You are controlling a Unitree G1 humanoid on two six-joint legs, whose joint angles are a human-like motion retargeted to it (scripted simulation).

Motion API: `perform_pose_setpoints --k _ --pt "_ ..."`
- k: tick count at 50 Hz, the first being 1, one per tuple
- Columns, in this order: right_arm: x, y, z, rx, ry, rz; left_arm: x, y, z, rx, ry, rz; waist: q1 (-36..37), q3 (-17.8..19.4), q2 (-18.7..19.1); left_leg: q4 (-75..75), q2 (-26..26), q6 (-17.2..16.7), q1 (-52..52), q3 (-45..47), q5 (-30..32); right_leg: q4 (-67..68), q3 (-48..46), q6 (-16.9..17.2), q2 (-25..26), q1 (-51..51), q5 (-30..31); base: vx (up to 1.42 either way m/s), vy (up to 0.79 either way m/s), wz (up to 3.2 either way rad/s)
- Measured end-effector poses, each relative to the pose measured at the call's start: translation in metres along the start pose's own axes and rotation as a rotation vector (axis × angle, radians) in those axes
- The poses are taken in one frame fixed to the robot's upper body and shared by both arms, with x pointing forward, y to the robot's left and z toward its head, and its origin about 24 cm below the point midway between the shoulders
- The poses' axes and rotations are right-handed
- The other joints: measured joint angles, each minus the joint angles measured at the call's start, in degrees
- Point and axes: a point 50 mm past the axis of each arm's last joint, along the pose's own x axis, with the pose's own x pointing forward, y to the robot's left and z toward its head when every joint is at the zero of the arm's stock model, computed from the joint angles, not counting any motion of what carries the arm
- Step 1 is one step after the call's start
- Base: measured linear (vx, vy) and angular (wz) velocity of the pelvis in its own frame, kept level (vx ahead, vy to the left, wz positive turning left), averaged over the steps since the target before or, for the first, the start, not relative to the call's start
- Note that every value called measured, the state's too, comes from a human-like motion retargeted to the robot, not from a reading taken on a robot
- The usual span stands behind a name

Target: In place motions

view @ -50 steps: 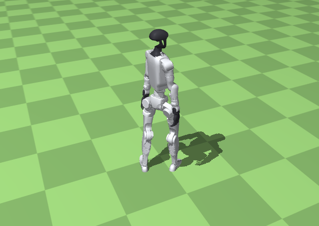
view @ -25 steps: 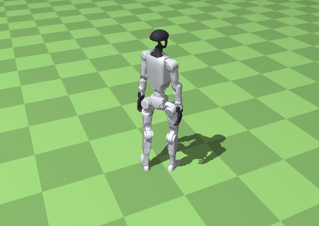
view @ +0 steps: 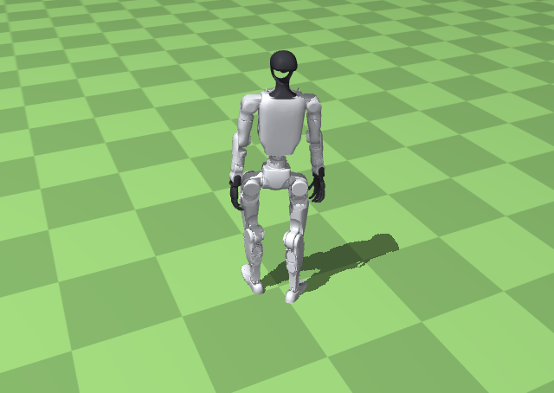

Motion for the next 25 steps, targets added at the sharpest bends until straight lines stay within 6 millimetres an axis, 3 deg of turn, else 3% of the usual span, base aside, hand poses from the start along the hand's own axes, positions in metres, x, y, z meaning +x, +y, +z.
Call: perform_pose_setpoints --k 5,9,15,25 --pt "0.000 0.001 0.002 -0.003 -0.018 -0.005 -0.001 0.003 0.004 0.014 -0.002 -0.011 4.3 0.4 -0.6 -0.1 -1.4 0.1 -1.2 -2.9 1.4 -0.6 -4.4 0.8 -0.5 1.9 -0.7 0.08 0.09 0.81" --pt "0.001 0.006 0.004 -0.008 -0.037 0.009 0.000 0.006 -0.005 0.018 0.021 -0.005 5.4 -0.3 -0.7 -0.7 -2.2 0.2 -1.9 -4.8 2.2 -1.0 -6.2 1.2 -0.6 2.3 -1.0 0.10 0.06 0.45" --pt "0.001 0.012 0.009 -0.034 -0.053 0.035 0.000 0.004 -0.016 -0.033 0.058 -0.010 5.2 -0.9 -0.8 -0.7 -2.4 0.3 -2.4 -5.3 2.3 -1.1 -6.9 1.4 -0.7 2.2 -1.0 0.01 0.01 0.07" --pt "0.001 0.015 0.009 -0.077 -0.052 0.038 0.000 0.005 -0.010 -0.027 0.035 -0.012 1.6 -1.6 -0.8 -1.2 -0.5 -0.2 -0.2 -0.3 0.6 0.2 -2.0 0.7 -0.5 -0.5 0.1 -0.05 -0.06 -0.44"
